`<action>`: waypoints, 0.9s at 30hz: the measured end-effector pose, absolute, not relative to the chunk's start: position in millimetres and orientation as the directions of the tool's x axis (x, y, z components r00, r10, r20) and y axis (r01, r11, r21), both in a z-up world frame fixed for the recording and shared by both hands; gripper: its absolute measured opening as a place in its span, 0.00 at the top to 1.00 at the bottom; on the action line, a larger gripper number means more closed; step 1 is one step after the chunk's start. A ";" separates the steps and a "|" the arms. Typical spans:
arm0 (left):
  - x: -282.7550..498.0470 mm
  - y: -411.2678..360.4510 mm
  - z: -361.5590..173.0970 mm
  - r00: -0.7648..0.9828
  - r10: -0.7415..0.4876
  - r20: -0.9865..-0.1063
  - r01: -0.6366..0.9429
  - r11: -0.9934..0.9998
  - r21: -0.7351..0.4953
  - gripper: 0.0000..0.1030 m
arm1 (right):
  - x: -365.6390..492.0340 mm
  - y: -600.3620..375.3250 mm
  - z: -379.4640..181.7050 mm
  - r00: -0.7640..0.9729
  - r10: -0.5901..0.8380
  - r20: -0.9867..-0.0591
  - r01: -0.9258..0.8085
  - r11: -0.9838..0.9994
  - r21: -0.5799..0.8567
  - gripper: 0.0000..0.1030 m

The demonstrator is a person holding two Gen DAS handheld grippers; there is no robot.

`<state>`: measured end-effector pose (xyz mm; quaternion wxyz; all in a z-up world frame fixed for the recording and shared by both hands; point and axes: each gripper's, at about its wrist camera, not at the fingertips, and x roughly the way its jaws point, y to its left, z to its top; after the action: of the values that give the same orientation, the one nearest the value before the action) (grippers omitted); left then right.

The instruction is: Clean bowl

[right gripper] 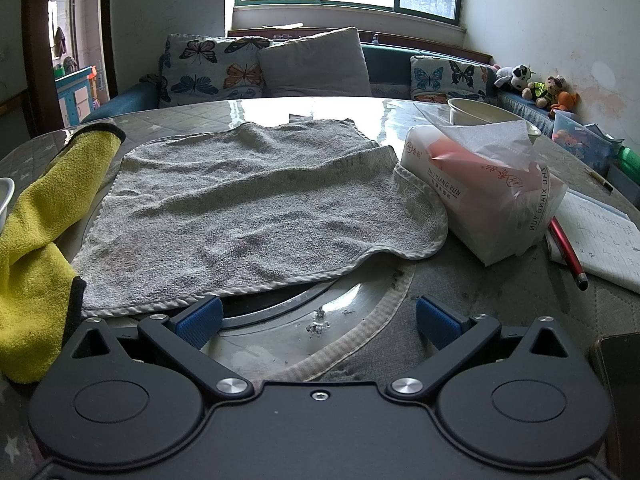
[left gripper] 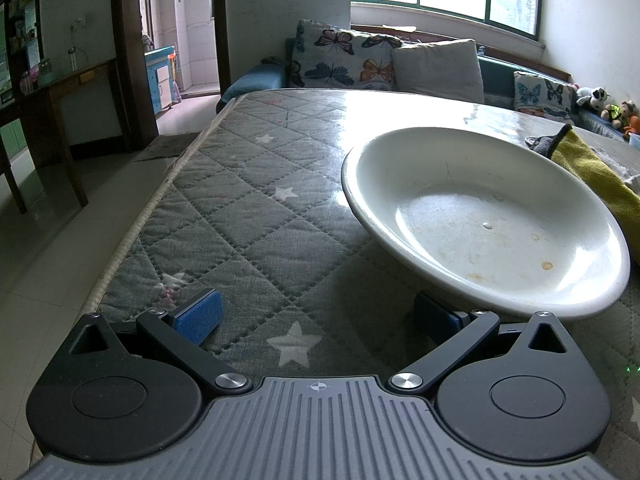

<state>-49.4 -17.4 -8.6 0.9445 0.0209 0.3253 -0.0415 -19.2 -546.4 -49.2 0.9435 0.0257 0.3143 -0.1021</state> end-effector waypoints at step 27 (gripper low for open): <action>-50.0 -16.9 -9.2 0.785 -0.064 -0.616 0.092 0.996 0.014 0.00 | -19.3 -546.3 -49.2 0.781 -0.176 -0.598 0.209 0.978 -0.015 0.00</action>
<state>-50.0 -16.9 -9.2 0.9444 0.0216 0.3254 -0.0411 -19.3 -546.3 -49.2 0.9434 0.0260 0.3144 -0.1022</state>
